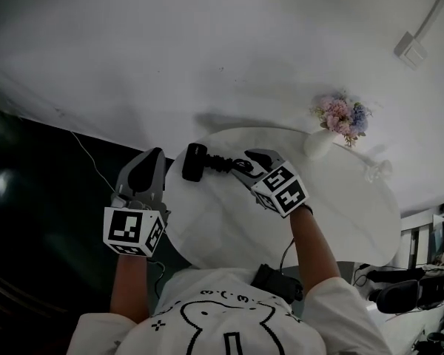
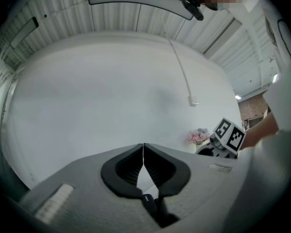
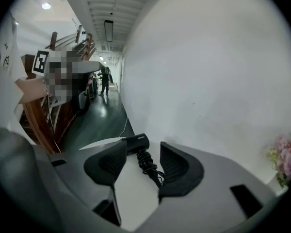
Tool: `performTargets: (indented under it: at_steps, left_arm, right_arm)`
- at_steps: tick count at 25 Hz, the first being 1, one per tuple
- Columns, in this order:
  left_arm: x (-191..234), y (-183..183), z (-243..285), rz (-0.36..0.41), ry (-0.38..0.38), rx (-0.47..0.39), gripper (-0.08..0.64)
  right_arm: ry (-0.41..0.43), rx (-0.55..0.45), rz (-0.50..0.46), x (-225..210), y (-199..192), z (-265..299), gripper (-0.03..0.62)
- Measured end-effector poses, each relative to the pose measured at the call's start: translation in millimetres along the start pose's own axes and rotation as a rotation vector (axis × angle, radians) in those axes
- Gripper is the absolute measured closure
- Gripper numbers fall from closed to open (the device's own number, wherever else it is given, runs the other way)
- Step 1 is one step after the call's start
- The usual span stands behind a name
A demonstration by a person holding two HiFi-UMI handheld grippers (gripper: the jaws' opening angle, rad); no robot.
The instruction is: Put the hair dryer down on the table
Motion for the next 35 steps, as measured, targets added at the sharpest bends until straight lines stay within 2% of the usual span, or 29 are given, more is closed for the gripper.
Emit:
performTargets:
  at_steps: [4, 9, 16, 19, 29, 35]
  left_arm:
    - [-4.1, 6.4, 2.2, 0.011, 0.003, -0.009, 0.538]
    - [-11.6, 12.4, 5.1, 0.023, -0.006, -0.019, 0.54]
    - [-22.7, 22.7, 6.0, 0.038, -0.018, -0.032, 0.54]
    - [-24.6, 25.3, 5.8, 0.051, -0.026, -0.037, 0.54]
    - [-28.8, 36.0, 1.2, 0.069, -0.024, -0.059, 0.54]
    - [-28.8, 40.4, -1.3, 0.08, -0.022, -0.069, 0.54]
  right_arm:
    - [-0.069, -0.049, 0.023, -0.5, 2.2, -21.4, 0.391]
    - [-0.134, -0.154, 0.117, -2.3, 8.2, -48.5, 0.414]
    - [-0.225, -0.261, 0.166, 4.1, 13.5, -82.9, 0.555]
    - [-0.264, -0.317, 0.195, 3.1, 18.4, -96.1, 0.588]
    - [-0.372, -0.456, 0.181, 11.1, 30.2, -137.1, 0.592]
    - [-0.421, -0.481, 0.192, 5.3, 25.7, -152.4, 0.592]
Point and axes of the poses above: the fingertips, and each gripper's own axes: z forward along the fingers, x to its left, y out of its top, the point moved 4 cm from there along -z, backward along the fingers, and after that the axes turned 8 degrees about x, right-handed, at the moved point
